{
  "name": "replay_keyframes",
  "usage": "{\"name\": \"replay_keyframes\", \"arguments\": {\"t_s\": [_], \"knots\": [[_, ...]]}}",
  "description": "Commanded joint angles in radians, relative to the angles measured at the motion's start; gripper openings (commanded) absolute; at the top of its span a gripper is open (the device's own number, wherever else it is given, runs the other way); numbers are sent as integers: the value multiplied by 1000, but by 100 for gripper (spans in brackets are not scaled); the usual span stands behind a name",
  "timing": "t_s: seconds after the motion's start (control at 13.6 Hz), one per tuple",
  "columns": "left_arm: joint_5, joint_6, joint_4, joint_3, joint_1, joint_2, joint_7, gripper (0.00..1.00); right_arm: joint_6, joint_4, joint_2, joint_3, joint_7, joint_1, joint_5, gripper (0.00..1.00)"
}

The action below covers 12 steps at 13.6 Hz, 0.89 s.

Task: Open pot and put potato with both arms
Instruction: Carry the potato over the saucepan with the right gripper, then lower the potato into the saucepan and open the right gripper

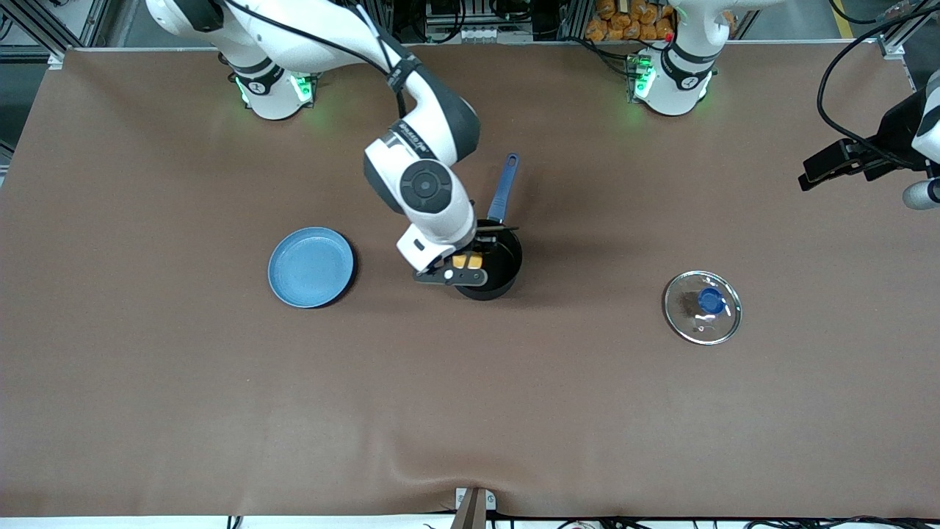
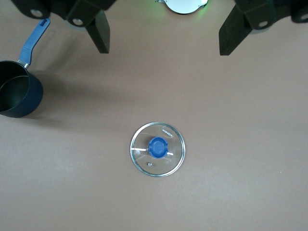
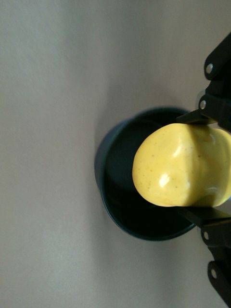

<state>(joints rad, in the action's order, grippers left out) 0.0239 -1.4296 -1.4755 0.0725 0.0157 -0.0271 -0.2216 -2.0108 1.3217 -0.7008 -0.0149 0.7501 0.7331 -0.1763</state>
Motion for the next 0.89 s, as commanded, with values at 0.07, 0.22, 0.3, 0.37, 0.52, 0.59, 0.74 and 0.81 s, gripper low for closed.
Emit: {"name": "replay_keyframes", "arguments": {"t_s": [0.07,0.22,0.3,0.37,0.52,0.59,0.74,0.81], "knots": [[19,-12,-6,-2,4,6,18,100,-60,-42,-92,13,43,57,31,0],[19,-12,-6,-2,4,4,18,100,-59,-39,-98,13,46,65,43,0],[19,-12,-6,-2,4,4,18,100,-60,-38,-109,13,48,66,49,0],[19,-12,-6,-2,4,4,18,100,-63,-42,-126,15,54,66,51,0],[19,-17,-6,-2,4,4,16,100,-112,-41,-144,15,78,69,55,0],[19,-18,-6,-2,4,4,18,100,-115,-41,-153,15,80,74,57,0],[19,-18,-8,-2,3,4,18,100,-118,-41,-160,15,81,77,63,0],[18,-18,-9,-2,3,4,18,100,-118,-41,-163,16,81,77,63,0]]}}
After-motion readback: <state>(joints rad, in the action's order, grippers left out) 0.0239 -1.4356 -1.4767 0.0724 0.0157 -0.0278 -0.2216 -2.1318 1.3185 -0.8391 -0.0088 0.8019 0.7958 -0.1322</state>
